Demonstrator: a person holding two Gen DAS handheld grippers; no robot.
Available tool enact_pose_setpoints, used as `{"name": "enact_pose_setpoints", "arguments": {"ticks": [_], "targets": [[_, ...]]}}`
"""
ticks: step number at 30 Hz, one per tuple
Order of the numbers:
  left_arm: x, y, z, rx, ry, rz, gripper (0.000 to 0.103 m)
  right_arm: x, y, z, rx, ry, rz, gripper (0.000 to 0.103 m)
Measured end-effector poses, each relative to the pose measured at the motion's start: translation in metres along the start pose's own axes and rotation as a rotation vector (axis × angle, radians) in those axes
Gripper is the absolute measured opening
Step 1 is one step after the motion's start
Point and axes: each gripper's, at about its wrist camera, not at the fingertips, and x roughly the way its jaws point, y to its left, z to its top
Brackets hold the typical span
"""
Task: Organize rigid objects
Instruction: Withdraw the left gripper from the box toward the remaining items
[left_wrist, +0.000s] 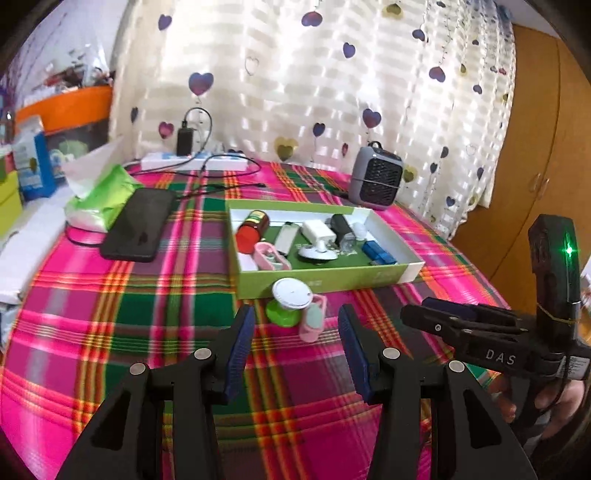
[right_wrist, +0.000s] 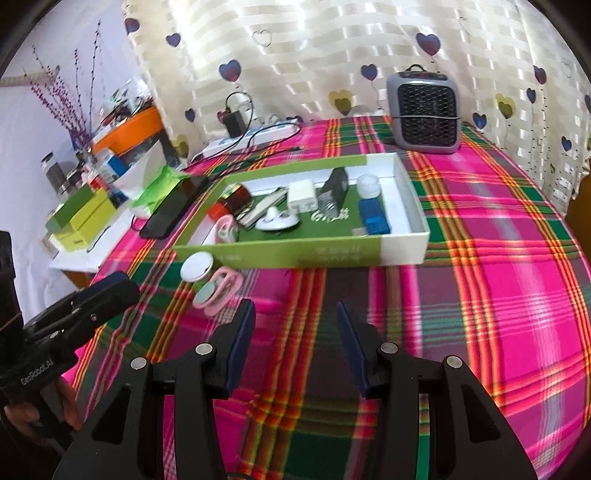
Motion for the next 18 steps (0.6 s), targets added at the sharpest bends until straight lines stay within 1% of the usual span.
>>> {"name": "enact_pose_setpoints", "arguments": {"ticks": [3,4,8,13,18], "targets": [[-0.001,0.004,-0.009,0.014,0.016,0.033,0.046,0.004,0.008,-0.004,-0.023,0.015,0.002,0.047],[0.000,0.005,-0.010,0.010,0.020,0.032,0.046,0.005,0.011,-0.004,-0.031,0.018,0.005,0.047],[0.000,0.016,-0.017,-0.016,0.046,0.057,0.046,0.010,0.020,-0.007,-0.057,0.033,0.009,0.047],[-0.003,0.030,-0.020,-0.048,0.042,0.070,0.046,0.019,0.034,-0.008,-0.088,0.054,0.028,0.047],[0.000,0.039,-0.026,-0.068,0.063,0.088,0.046,0.032,0.049,-0.004,-0.104,0.069,0.060,0.047]]}}
